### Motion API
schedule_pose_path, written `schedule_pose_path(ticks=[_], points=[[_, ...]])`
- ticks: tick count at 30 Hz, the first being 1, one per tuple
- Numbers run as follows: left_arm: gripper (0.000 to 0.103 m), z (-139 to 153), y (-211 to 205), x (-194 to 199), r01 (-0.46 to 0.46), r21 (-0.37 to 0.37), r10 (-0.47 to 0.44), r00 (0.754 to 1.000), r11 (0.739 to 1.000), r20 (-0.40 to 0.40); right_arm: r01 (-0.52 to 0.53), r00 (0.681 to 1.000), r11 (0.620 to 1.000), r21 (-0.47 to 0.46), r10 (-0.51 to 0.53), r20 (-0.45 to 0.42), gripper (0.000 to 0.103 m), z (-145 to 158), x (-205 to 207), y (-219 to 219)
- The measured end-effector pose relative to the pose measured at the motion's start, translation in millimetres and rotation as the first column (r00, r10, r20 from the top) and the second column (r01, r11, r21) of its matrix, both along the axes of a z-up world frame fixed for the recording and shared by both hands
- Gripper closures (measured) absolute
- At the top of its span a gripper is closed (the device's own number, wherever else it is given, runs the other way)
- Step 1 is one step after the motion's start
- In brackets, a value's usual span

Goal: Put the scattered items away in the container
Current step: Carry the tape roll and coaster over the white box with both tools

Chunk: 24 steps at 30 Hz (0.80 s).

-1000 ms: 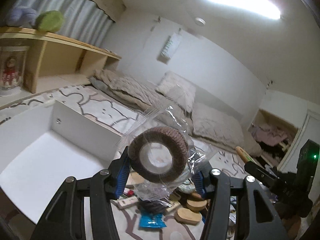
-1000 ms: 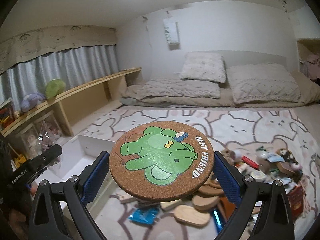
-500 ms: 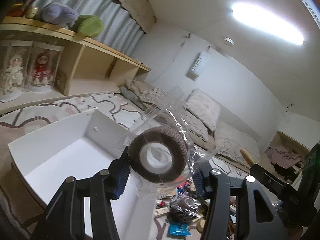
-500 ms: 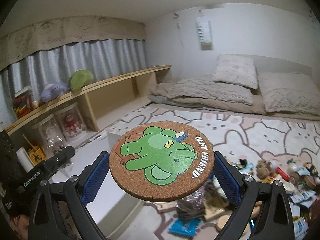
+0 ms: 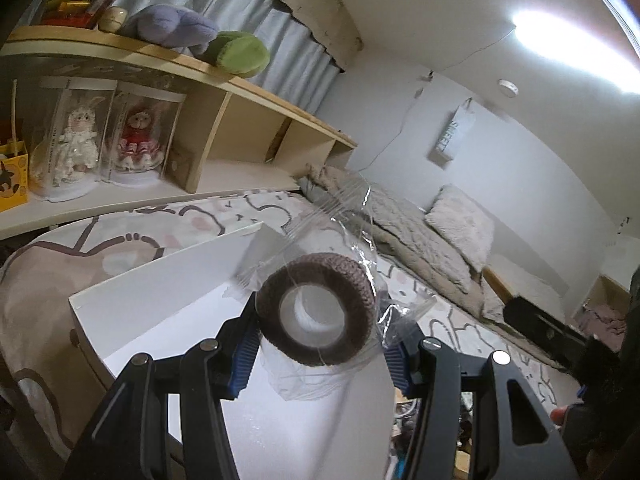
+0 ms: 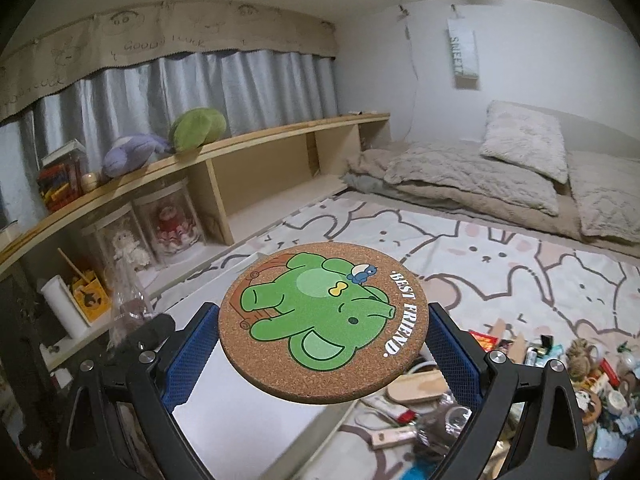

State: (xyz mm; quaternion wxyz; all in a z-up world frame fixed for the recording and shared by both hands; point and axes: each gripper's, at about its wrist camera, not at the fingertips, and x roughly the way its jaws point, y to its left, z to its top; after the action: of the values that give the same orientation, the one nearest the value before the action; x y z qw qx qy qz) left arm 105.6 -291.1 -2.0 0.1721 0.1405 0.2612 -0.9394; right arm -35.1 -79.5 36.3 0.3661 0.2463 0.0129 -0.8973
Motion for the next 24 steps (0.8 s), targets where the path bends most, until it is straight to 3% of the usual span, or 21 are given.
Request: schedule_pose_path(ticks=[24], points=[[0.049, -18, -31, 2, -0.073, 0.038, 0.072, 0.997, 0.997, 0.026, -0.132, 0.971, 0.977, 0.170, 0.093, 0.220, 0.004, -66, -47, -113]])
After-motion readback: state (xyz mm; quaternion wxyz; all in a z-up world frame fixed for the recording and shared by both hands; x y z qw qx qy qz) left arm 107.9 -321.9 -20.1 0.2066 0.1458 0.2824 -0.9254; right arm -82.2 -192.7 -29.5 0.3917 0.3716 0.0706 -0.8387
